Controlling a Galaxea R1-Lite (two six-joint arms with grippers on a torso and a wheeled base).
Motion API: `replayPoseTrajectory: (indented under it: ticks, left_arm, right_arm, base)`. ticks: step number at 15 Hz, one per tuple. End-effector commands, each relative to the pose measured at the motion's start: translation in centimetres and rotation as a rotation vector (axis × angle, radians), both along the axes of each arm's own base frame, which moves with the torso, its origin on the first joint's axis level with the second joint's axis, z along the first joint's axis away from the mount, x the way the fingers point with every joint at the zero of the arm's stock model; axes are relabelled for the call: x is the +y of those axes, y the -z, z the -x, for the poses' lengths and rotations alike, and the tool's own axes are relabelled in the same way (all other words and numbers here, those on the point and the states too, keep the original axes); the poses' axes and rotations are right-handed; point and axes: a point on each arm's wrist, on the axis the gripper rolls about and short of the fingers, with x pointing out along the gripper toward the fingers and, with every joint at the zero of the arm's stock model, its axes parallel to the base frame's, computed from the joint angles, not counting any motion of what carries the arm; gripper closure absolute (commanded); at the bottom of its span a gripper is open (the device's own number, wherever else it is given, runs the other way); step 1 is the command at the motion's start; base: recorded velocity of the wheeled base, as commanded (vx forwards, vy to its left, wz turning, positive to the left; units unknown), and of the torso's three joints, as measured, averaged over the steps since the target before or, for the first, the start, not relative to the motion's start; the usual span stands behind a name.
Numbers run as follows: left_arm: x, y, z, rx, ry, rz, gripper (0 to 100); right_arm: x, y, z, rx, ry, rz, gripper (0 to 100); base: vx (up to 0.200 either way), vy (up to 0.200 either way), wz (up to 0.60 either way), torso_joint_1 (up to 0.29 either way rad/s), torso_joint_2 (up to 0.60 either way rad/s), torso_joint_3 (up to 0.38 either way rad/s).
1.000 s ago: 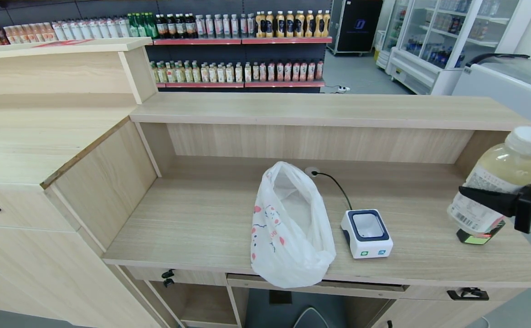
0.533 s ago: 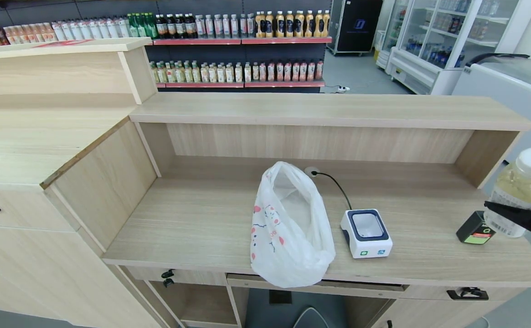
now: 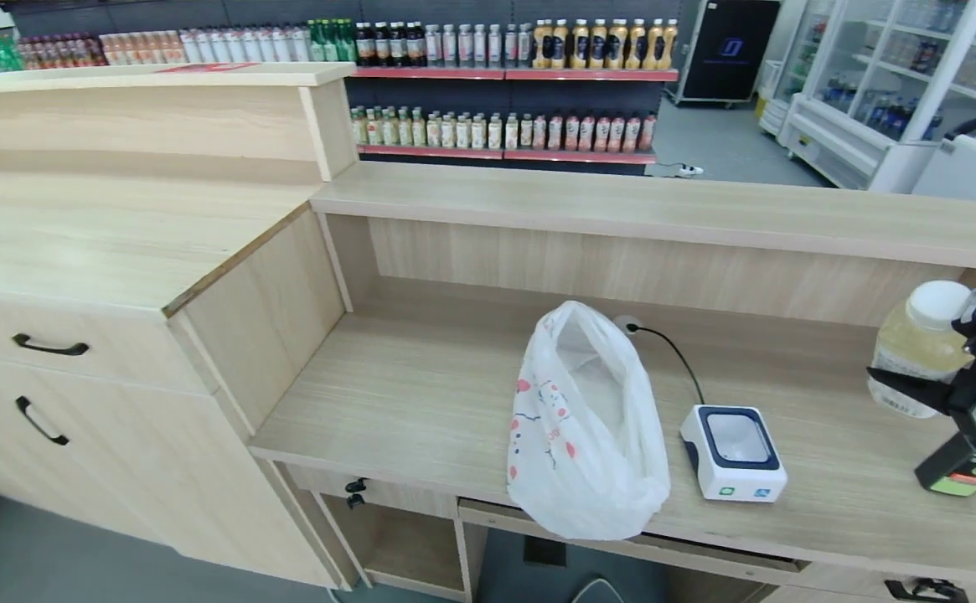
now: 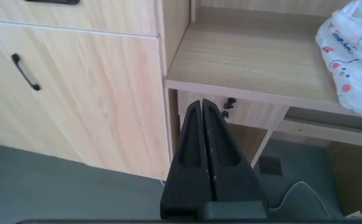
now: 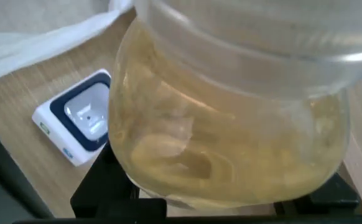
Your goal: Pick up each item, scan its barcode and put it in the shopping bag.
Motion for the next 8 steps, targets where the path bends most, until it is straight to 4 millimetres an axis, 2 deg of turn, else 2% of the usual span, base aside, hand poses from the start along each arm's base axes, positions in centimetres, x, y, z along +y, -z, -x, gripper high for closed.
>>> replayPoseTrajectory:
  ticks: [1, 5, 8]
  left_arm:
    - [0.0, 0.0, 0.0, 0.000, 0.000, 0.000, 100]
    - [0.0, 0.0, 0.0, 0.000, 0.000, 0.000, 100]
    - [0.0, 0.0, 0.0, 0.000, 0.000, 0.000, 100]
  right_arm:
    - [-0.8, 2.0, -1.9, 0.046, -0.055, 0.014, 100]
    - [-2.0, 3.8, -3.3, -0.007, -0.134, 0.150, 100]
    - [-2.2, 4.6, -3.9, 0.000, -0.161, 0.171, 100]
  base:
    - [0.000, 0.000, 0.00, 0.000, 0.00, 0.000]
    - [0.000, 0.000, 0.00, 0.000, 0.00, 0.000]
    - [0.000, 0.000, 0.00, 0.000, 0.00, 0.000]
